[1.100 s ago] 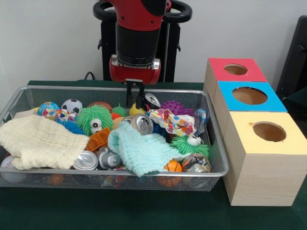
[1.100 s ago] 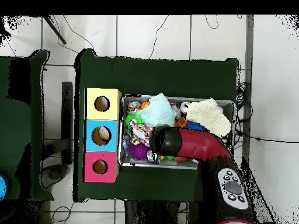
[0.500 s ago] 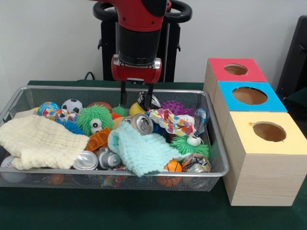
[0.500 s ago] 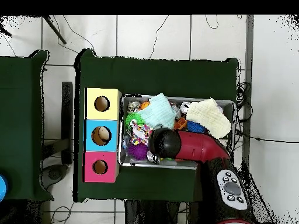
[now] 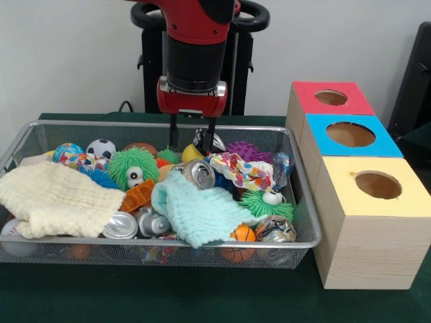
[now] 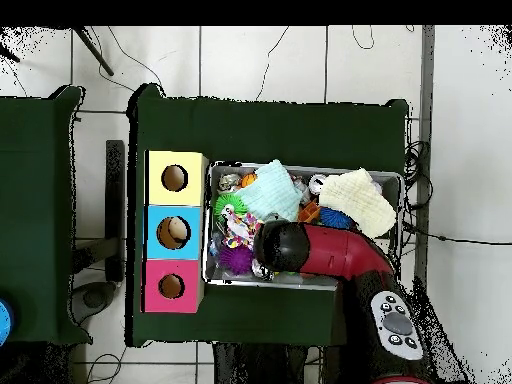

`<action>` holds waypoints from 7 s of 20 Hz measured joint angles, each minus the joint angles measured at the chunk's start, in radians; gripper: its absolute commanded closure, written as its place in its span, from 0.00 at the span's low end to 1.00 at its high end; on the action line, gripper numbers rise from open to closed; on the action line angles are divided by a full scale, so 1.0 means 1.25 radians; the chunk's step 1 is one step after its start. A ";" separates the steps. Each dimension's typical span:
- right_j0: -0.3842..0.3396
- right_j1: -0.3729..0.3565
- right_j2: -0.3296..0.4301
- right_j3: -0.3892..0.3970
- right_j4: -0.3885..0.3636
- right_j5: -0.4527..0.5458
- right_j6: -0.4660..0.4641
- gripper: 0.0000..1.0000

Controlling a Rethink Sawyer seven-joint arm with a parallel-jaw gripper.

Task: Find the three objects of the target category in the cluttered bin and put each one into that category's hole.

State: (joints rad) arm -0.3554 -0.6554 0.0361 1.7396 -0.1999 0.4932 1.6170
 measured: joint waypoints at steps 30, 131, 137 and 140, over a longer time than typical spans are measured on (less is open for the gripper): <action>0.028 0.084 0.000 -0.020 0.000 0.000 0.000 0.00; -0.001 0.122 0.000 -0.073 -0.019 0.000 0.000 1.00; -0.001 0.123 0.000 -0.075 -0.018 0.000 0.000 0.00; -0.001 0.124 0.000 -0.075 -0.019 0.000 0.000 0.00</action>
State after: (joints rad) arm -0.3568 -0.5007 0.0367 1.6456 -0.2231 0.4934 1.6170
